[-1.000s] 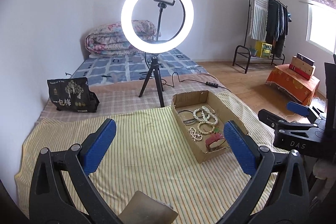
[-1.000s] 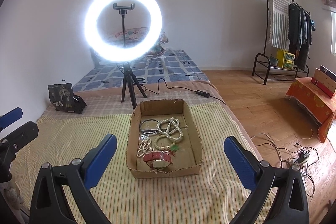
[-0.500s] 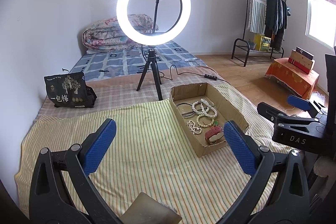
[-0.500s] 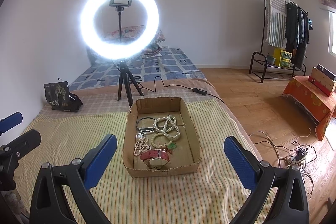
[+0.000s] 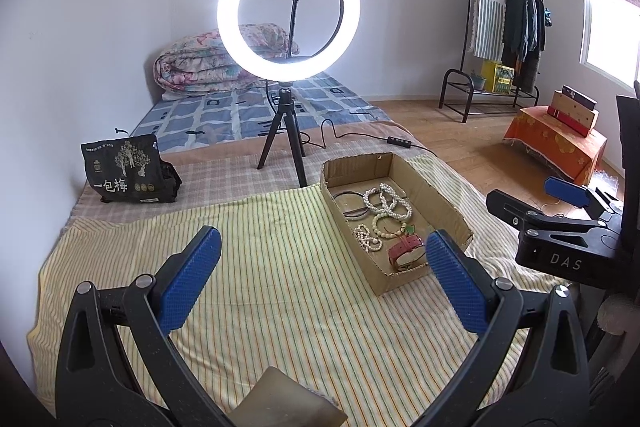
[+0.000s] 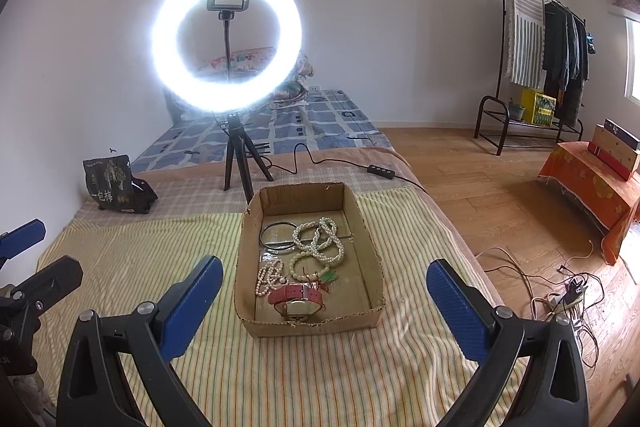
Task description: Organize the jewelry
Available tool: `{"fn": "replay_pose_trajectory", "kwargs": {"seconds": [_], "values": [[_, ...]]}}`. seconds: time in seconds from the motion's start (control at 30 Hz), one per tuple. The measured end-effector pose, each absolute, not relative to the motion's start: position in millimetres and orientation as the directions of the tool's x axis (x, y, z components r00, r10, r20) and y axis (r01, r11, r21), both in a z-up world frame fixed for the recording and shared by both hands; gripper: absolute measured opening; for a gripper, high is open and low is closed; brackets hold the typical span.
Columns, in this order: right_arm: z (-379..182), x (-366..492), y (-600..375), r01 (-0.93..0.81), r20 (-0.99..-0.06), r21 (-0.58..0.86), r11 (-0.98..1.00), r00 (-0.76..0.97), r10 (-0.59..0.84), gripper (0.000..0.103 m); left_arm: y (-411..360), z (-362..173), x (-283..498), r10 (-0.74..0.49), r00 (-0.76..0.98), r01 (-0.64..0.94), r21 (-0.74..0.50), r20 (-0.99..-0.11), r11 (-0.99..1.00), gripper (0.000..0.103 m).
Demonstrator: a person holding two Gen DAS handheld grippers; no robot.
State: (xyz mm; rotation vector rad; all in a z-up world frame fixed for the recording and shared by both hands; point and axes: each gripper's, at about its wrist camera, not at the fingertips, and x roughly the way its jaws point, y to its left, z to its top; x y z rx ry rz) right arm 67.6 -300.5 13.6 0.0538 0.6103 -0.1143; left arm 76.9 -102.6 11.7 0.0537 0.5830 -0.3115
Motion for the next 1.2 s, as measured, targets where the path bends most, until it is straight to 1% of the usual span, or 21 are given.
{"fn": "replay_pose_trajectory", "kwargs": {"seconds": [1.2], "values": [[11.3, 69.3, -302.2, 0.126, -0.59, 0.03, 0.992, 0.803, -0.084, 0.103, -102.5, -1.8, 76.2, -0.284, 0.771, 0.312, -0.051, -0.569, 0.949, 0.103]]}}
